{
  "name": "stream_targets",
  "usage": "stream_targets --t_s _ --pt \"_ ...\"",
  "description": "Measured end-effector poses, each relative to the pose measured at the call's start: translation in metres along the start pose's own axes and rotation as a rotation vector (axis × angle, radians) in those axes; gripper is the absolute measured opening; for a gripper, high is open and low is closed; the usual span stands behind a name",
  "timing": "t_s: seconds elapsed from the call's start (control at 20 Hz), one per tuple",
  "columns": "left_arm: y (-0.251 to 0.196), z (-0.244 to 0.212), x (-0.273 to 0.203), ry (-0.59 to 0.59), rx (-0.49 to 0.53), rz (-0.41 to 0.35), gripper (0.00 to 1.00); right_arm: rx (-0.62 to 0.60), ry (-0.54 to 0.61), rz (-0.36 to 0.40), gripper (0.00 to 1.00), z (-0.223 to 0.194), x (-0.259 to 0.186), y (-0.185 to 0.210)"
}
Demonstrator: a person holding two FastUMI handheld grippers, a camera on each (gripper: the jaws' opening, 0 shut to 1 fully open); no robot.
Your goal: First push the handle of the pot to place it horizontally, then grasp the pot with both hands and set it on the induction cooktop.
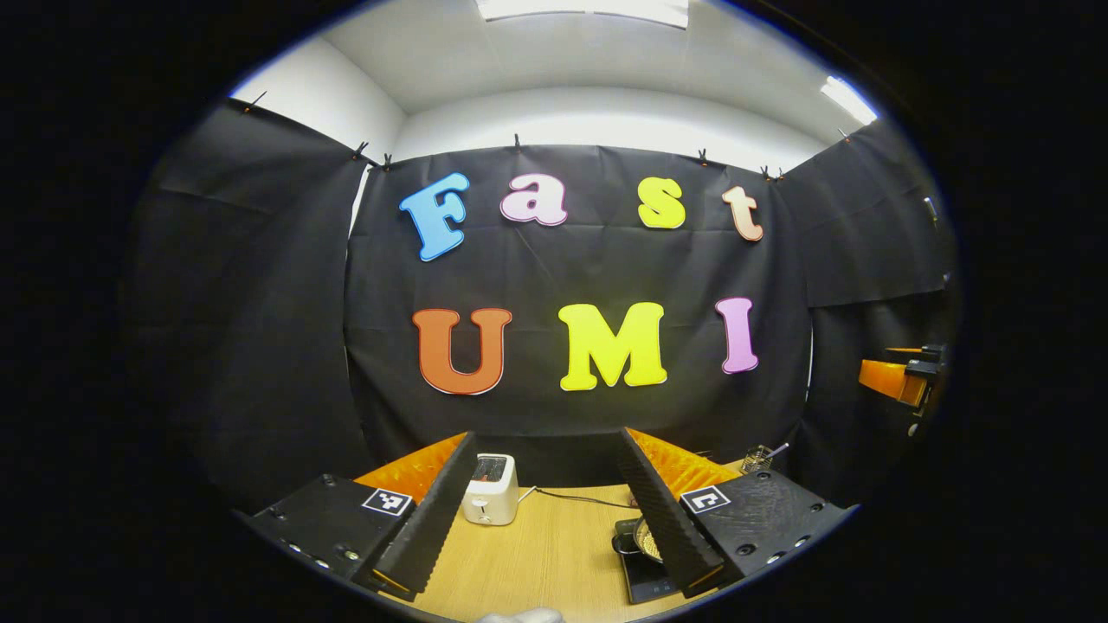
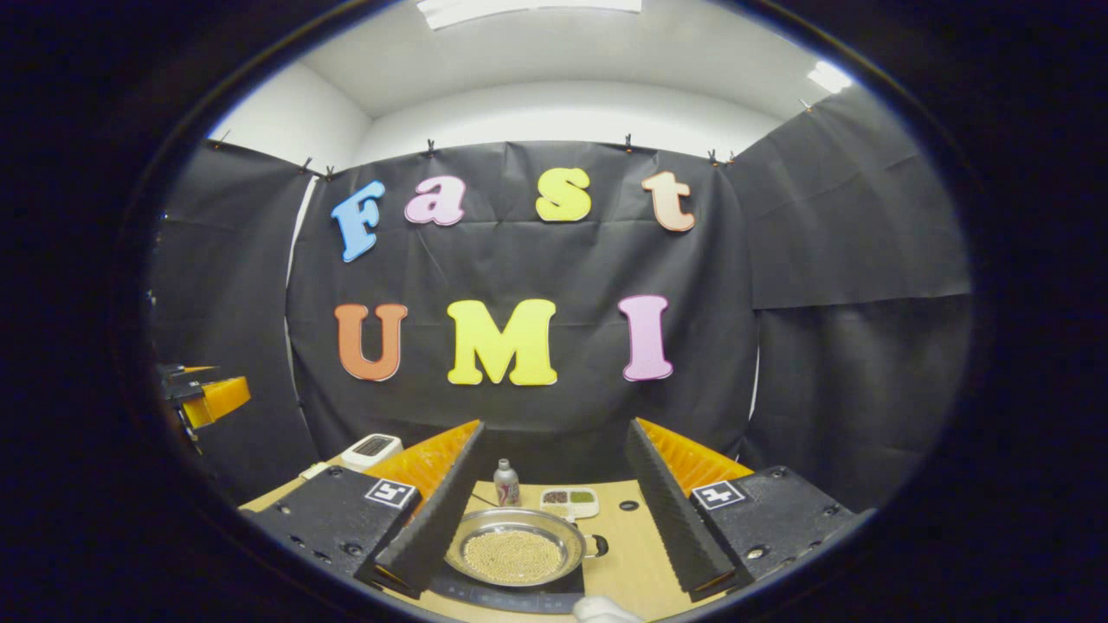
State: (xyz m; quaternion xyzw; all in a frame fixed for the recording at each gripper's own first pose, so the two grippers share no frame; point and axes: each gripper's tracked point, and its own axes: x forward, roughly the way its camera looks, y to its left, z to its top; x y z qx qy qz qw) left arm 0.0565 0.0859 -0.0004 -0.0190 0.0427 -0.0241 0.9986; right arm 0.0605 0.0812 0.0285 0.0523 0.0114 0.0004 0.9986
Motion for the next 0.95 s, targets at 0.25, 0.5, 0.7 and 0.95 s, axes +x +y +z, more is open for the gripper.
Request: stream_targets --t_s 0.25,0.5,0.7,0.95 --pt "0.004 0.0 -0.002 0.002 -0.013 -0.007 0.97 -0.005 0.005 0.008 1.0 0.0 -0.001 0.009" --pt "0.01 -0.001 -0.005 0.009 -0.005 -0.011 0.96 -0.009 0.005 -0.002 1.0 -0.003 -0.001 0.016" --pt "0.016 0.0 -0.003 0.006 -0.007 -0.006 0.97 -0.023 0.007 -0.018 1.0 -0.003 0.001 0.018" --pt "0.018 0.002 -0.001 0.0 -0.008 -0.008 0.96 -0.019 -0.006 -0.02 1.0 0.001 0.0 0.021"
